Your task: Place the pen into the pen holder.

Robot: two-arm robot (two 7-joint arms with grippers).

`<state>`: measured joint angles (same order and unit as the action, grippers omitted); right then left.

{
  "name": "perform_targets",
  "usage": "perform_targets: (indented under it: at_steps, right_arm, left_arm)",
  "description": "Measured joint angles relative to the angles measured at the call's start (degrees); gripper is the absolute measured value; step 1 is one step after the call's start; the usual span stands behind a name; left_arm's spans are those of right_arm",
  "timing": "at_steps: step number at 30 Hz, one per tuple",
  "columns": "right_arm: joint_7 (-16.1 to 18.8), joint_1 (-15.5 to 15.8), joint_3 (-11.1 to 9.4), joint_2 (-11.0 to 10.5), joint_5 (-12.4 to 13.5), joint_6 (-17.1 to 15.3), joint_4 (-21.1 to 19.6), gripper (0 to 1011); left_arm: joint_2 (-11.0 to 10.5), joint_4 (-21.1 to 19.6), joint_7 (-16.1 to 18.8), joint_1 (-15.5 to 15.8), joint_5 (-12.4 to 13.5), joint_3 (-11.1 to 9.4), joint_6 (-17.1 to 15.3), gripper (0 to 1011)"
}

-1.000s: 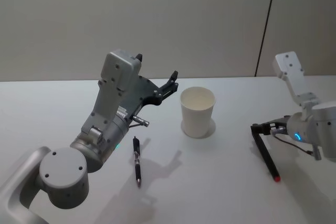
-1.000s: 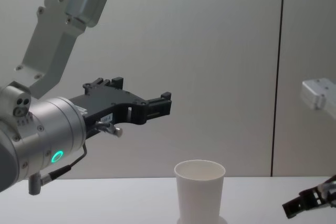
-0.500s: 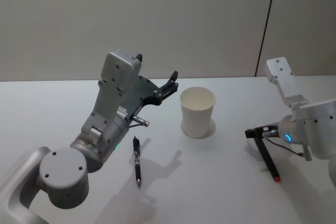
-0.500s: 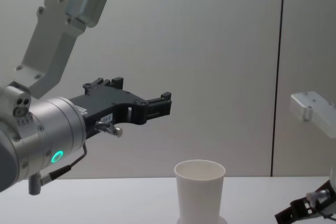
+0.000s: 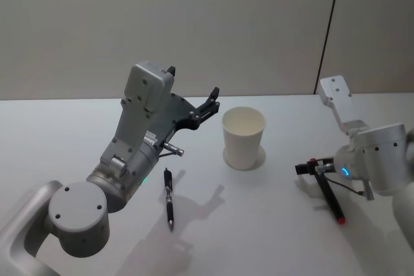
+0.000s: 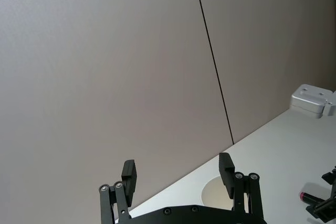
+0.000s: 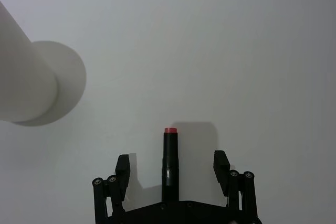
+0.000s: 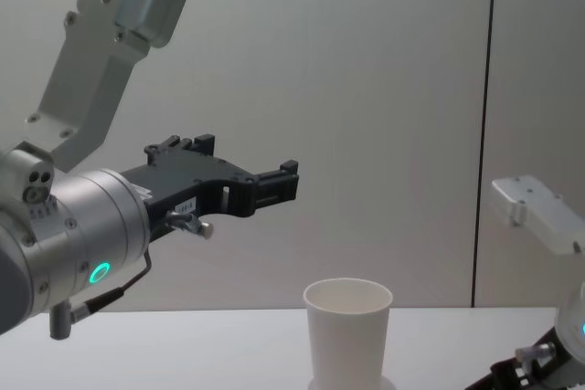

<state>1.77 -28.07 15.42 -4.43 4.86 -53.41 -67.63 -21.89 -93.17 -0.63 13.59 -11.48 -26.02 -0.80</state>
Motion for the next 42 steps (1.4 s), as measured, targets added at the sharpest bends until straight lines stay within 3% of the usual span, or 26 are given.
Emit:
perform_targets:
  at_steps: [11,24,27,30,31,36,42]
  right_arm:
    - [-0.63,-0.82,-0.19,0.93,0.09,0.77,2.39,963]
    - [-0.75,-1.77,-0.62,1.64,-0.17,1.7,4.75,622]
    - [-0.76,-2.05,-0.72,1.8,-0.23,1.91,5.42,476]
    - [-0.77,-2.32,-0.82,1.93,-0.27,2.07,6.04,416]
    - [-0.8,-2.46,-0.87,2.03,-0.3,2.2,6.43,341]
    - [-0.92,-2.98,-1.02,2.32,-0.36,2.51,7.69,204]
    - [-1.16,-3.72,-1.19,2.73,-0.44,3.07,9.29,157]
  left_arm:
    - [0.0,0.0,0.0,0.0,0.0,0.0,0.0,1004]
    - [0.0,0.0,0.0,0.0,0.0,0.0,0.0,1004]
    - [0.0,0.0,0.0,0.0,0.0,0.0,0.0,1004]
    - [0.0,0.0,0.0,0.0,0.0,0.0,0.0,1004]
    - [0.0,0.0,0.0,0.0,0.0,0.0,0.0,1004]
    - [0.0,0.0,0.0,0.0,0.0,0.0,0.0,1004]
    - [0.0,0.0,0.0,0.0,0.0,0.0,0.0,1004]
